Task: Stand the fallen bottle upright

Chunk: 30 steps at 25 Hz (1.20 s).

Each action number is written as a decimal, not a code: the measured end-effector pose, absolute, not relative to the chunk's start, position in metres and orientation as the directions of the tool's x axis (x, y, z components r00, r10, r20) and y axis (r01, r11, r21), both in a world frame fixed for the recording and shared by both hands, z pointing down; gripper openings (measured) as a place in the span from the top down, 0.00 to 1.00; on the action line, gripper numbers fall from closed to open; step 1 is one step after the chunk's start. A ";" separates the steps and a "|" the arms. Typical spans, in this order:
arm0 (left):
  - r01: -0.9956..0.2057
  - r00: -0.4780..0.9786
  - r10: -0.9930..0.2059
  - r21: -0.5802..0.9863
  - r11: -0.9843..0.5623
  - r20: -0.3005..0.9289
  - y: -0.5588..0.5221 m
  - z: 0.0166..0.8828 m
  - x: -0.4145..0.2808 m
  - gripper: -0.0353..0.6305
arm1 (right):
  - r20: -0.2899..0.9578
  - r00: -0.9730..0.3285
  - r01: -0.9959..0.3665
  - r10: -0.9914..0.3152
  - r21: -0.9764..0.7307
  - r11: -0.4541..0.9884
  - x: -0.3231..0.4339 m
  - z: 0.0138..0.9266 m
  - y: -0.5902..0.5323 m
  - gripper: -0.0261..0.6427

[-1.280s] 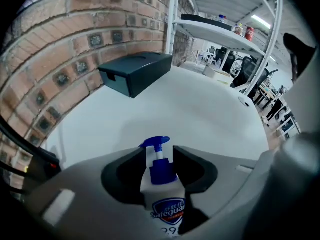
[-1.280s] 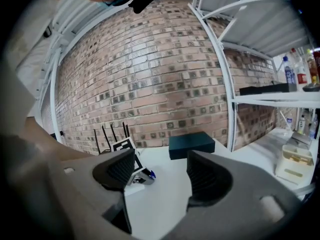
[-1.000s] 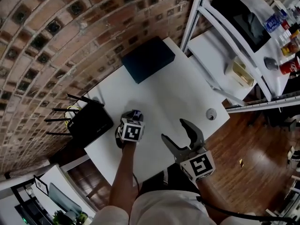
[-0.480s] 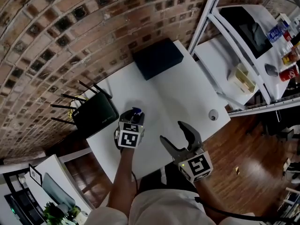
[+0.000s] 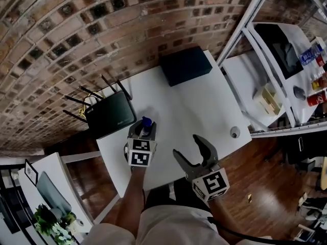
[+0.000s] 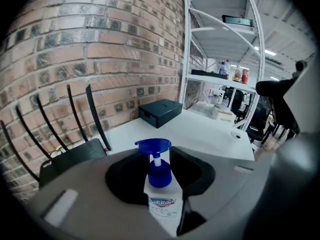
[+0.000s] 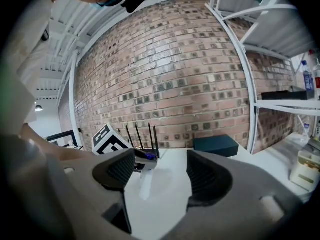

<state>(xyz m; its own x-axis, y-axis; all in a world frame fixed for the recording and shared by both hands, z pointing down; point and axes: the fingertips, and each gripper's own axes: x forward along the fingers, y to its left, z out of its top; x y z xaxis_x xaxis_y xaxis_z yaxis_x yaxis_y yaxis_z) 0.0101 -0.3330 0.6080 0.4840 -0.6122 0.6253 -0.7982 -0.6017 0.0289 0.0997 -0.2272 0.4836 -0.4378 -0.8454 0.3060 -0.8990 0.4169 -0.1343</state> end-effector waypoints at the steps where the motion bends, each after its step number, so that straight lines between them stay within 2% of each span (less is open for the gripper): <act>1: -0.804 0.481 -0.625 0.025 -0.594 0.615 -0.333 0.607 0.007 0.74 | 0.304 -0.440 -0.898 -0.845 -0.141 0.417 0.098 0.484 -0.226 0.49; 17: -0.858 0.443 -0.797 -0.062 -0.509 0.411 -0.297 0.596 -0.017 0.75 | 0.305 -0.464 -0.886 -0.832 -0.151 0.439 0.093 0.487 -0.213 0.49; 28: -0.901 0.393 -0.851 -0.037 -0.431 0.348 -0.277 0.596 -0.038 0.75 | 0.295 -0.496 -0.868 -0.816 -0.139 0.477 0.079 0.482 -0.203 0.49; 30: -0.899 0.402 -0.848 -0.029 -0.438 0.344 -0.273 0.596 -0.038 0.72 | 0.295 -0.502 -0.864 -0.813 -0.142 0.482 0.077 0.481 -0.201 0.49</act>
<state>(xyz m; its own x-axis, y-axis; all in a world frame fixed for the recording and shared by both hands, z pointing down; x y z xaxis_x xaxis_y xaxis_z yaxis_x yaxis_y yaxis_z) -0.0381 -0.2733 0.5962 0.4025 -0.8484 0.3439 -0.8986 -0.4379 -0.0286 0.0767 -0.2015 0.4811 -0.5020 -0.8131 0.2947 -0.8644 0.4824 -0.1416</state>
